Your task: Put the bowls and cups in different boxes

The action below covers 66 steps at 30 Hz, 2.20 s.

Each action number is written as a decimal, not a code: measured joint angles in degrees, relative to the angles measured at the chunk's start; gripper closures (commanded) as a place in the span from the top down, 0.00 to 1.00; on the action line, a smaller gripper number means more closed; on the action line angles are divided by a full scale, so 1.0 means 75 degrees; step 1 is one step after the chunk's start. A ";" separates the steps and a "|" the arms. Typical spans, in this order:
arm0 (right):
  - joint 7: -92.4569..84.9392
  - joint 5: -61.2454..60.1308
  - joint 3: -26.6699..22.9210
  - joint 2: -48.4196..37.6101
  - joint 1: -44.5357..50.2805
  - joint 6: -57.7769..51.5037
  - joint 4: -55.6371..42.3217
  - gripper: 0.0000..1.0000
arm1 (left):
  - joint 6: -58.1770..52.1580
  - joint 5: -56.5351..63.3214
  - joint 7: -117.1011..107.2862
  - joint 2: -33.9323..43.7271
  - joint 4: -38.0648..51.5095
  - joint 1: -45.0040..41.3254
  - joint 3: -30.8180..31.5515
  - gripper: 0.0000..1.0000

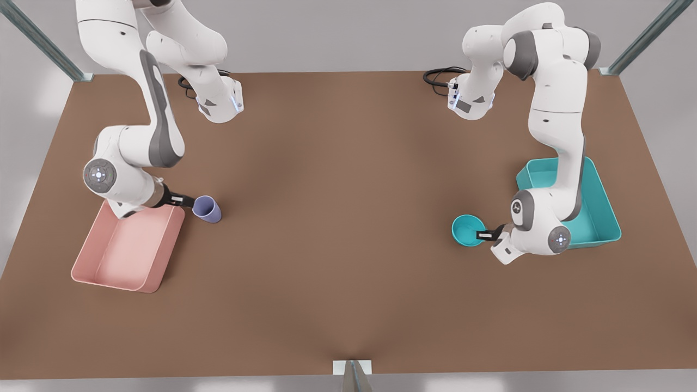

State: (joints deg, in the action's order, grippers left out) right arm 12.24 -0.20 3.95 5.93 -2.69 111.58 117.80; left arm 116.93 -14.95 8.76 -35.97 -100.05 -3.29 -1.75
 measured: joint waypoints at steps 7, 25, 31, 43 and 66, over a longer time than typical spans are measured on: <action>0.0270 -0.0055 0.0001 -0.0200 0.0036 0.1396 0.1295 1.00 | -0.0059 0.0182 0.0262 0.0478 0.0077 -0.0076 -0.0277 0.21; 0.0580 -0.0322 0.0001 0.0393 -0.0218 0.2784 0.2320 1.00 | -0.0782 0.1813 0.1613 0.1396 -0.1112 0.0689 -0.3359 0.21; 0.0622 -0.0317 0.0012 0.0945 -0.0213 0.3053 0.2196 1.00 | -0.0193 0.1561 0.2118 0.1212 -0.1271 0.0697 -0.3285 1.00; 0.0385 -0.0571 0.0087 0.1064 -0.0157 0.2723 0.1207 0.21 | -0.3996 0.2772 0.1229 0.3059 0.2967 -0.0840 0.0167 1.00; -0.3672 -0.0216 -0.1538 0.3851 -0.1044 0.0928 -0.2837 0.32 | -0.6016 0.2984 -0.0569 0.2622 0.3725 -0.0221 0.0600 1.00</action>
State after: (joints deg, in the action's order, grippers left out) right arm -15.30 -1.82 -7.59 34.82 -10.53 118.53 96.52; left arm 71.81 7.44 4.49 -16.31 -72.11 -4.95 2.75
